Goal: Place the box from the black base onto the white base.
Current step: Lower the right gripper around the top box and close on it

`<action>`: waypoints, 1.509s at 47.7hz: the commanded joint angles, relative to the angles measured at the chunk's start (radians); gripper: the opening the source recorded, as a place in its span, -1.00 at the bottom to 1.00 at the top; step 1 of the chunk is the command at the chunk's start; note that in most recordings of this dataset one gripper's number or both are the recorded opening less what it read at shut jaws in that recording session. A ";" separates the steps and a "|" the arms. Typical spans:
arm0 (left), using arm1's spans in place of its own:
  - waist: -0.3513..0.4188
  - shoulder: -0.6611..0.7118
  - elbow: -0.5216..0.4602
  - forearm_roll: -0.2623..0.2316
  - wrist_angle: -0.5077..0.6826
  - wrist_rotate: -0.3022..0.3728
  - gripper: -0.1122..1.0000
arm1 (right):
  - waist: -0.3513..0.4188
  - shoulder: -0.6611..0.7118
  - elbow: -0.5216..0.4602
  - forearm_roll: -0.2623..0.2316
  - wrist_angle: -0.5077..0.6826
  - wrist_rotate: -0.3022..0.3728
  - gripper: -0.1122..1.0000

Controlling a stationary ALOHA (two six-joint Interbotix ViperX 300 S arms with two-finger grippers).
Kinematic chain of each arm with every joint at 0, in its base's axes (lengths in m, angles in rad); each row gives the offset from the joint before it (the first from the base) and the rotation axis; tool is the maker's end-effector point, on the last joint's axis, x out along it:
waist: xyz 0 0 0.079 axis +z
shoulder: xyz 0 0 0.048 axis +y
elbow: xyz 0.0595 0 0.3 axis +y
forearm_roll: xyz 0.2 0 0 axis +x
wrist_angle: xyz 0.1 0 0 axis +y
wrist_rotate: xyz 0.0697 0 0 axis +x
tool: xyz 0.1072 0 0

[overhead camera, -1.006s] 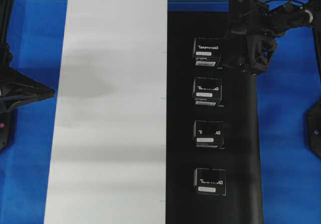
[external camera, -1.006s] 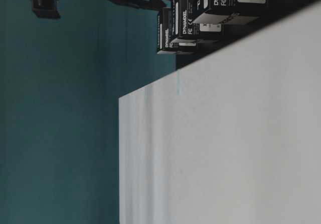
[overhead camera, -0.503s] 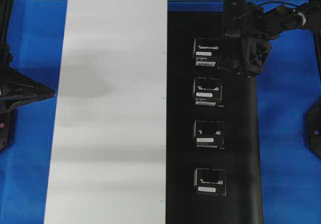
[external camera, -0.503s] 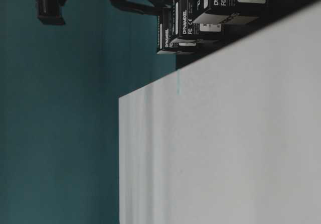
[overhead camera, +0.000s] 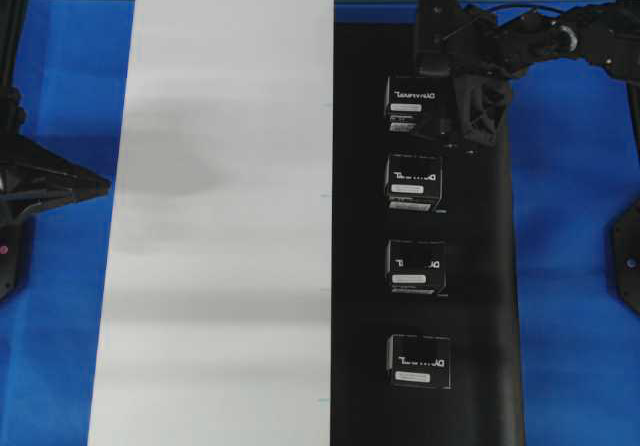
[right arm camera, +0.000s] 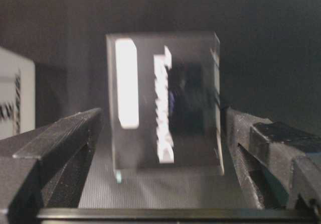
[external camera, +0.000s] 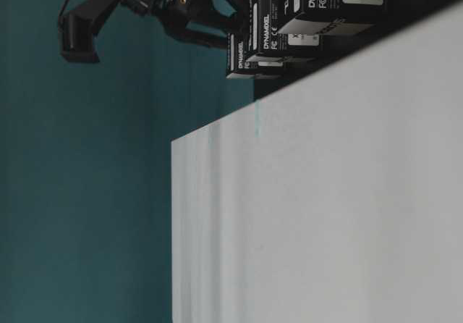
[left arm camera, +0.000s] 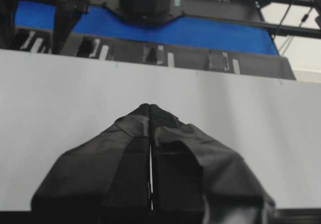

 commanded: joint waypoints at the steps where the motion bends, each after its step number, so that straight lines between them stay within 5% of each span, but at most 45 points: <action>1: -0.002 0.008 -0.028 0.003 -0.005 0.000 -0.89 | 0.009 0.012 -0.011 0.005 -0.008 0.000 0.98; 26: 0.000 0.008 -0.026 0.003 -0.005 0.000 -0.89 | 0.017 0.009 0.020 0.026 -0.040 0.002 0.93; 44: 0.003 0.011 -0.025 0.002 -0.005 0.000 -0.89 | 0.020 -0.002 0.038 0.026 -0.041 0.002 0.29; 72: 0.003 0.011 -0.028 0.002 -0.005 -0.002 -0.89 | 0.018 -0.051 0.028 0.026 -0.023 0.012 0.24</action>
